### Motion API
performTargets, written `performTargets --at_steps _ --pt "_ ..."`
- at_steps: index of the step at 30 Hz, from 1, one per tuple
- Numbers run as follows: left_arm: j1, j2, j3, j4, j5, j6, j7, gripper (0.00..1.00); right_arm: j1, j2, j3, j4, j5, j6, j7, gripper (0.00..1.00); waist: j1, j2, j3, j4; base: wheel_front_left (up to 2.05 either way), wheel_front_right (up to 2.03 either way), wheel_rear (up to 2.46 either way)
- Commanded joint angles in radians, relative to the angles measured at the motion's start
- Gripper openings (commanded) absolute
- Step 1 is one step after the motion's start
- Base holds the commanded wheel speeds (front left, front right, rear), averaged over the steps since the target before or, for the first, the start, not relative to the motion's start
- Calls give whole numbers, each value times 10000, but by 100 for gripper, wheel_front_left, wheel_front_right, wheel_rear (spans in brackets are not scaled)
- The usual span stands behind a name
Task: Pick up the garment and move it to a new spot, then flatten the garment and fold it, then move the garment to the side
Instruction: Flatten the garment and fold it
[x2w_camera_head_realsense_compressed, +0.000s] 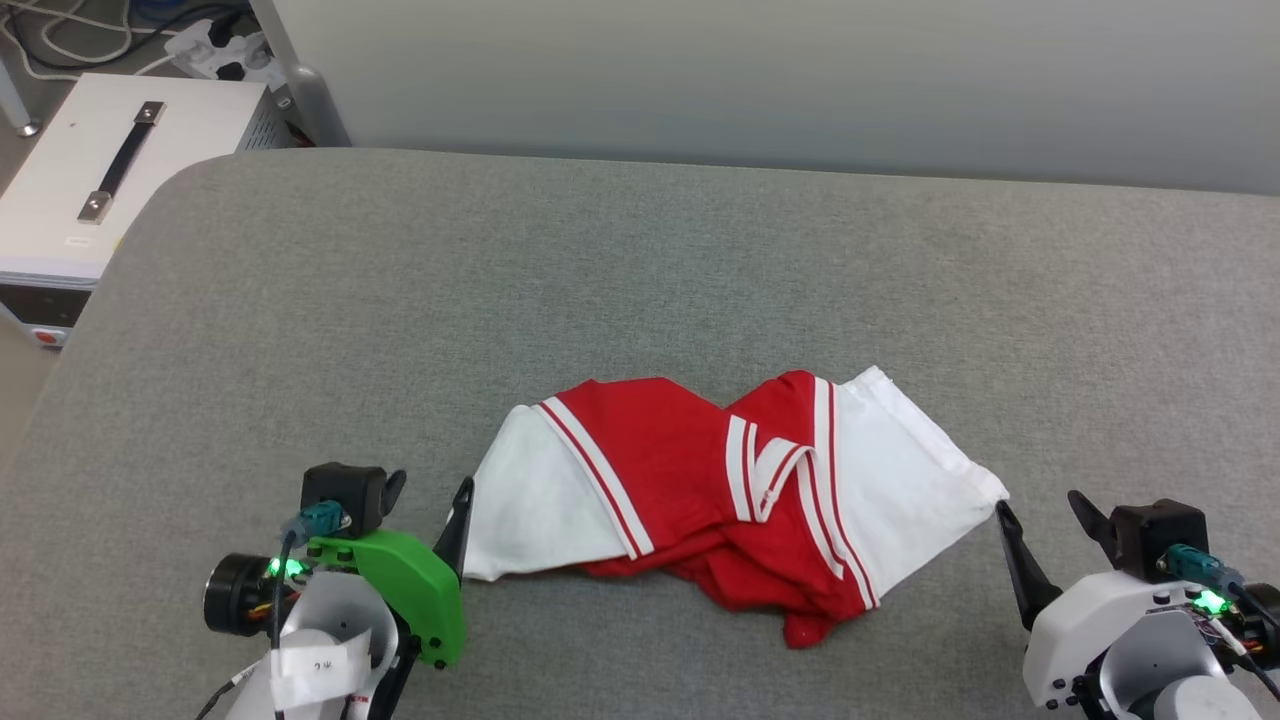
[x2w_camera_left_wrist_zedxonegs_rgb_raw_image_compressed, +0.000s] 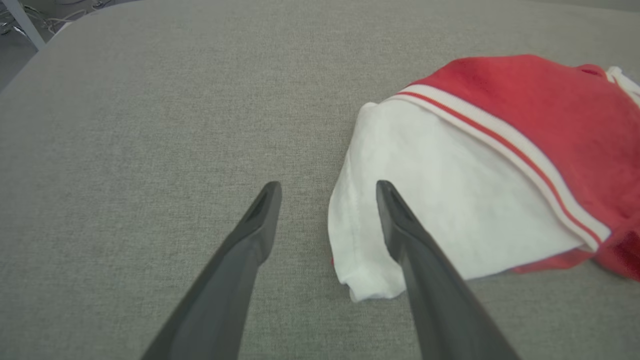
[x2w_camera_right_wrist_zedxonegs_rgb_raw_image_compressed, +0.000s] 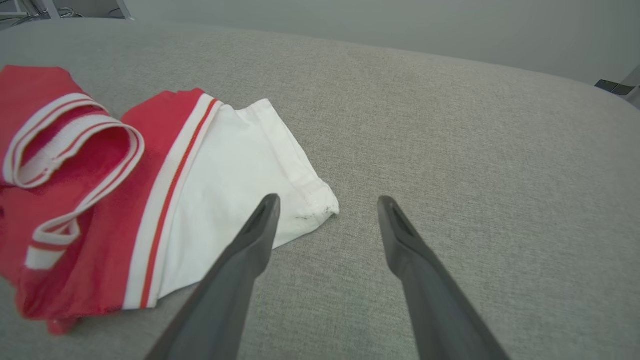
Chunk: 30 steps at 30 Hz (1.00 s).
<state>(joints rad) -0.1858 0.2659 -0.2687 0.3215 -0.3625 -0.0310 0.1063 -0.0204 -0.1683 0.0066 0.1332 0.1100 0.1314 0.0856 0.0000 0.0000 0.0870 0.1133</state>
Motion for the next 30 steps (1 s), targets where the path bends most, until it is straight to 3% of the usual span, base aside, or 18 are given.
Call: performTargets --at_steps 1,6,10,18,28,30 --pt "-121 -16 13 -176 165 21 -525 100 100 -89 39 -78 60 -7 80 100 0 0 -108 153 0 0 0" --pt "132 -136 -118 -802 622 61 -2614 100 31 -583 404 -242 293 -7 794 100 0 0 -194 508 0 0 0" --pt "453 -359 -224 -1233 841 163 -3433 100 -251 -1238 905 -245 722 -7 2116 100 0 0 -139 859 0 0 0" --pt "591 -635 -402 -1266 1013 -21 -3663 100 -1650 -2180 1408 660 1362 -7 5099 100 0 0 268 1694 0 0 0" --pt "460 -798 -192 -1418 1087 -131 -3678 100 -2120 -2069 1635 2163 1335 -7 5374 100 0 0 677 2101 0 0 0" --pt "470 -817 -153 -1403 1105 -159 -3679 100 -2154 -2072 1746 2333 1468 -7 5265 0 0 0 718 2087 0 0 0"
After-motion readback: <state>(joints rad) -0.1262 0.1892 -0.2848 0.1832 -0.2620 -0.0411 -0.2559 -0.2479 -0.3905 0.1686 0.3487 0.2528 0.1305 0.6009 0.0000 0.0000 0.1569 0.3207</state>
